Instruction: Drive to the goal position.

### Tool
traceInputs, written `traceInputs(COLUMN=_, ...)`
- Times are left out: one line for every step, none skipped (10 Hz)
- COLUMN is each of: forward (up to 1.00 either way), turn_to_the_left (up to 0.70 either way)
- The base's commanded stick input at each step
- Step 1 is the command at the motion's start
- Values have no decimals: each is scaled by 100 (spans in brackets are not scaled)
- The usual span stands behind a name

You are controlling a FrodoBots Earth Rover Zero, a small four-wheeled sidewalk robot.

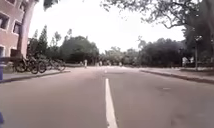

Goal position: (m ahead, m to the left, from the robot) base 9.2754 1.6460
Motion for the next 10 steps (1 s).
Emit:
traceInputs(forward=100, turn_to_the_left=0)
traceInputs(forward=100, turn_to_the_left=0)
traceInputs(forward=100, turn_to_the_left=0)
traceInputs(forward=100, turn_to_the_left=0)
traceInputs(forward=100, turn_to_the_left=0)
traceInputs(forward=100, turn_to_the_left=0)
traceInputs(forward=100, turn_to_the_left=0)
traceInputs(forward=100, turn_to_the_left=0)
traceInputs(forward=100, turn_to_the_left=0)
traceInputs(forward=100, turn_to_the_left=0)
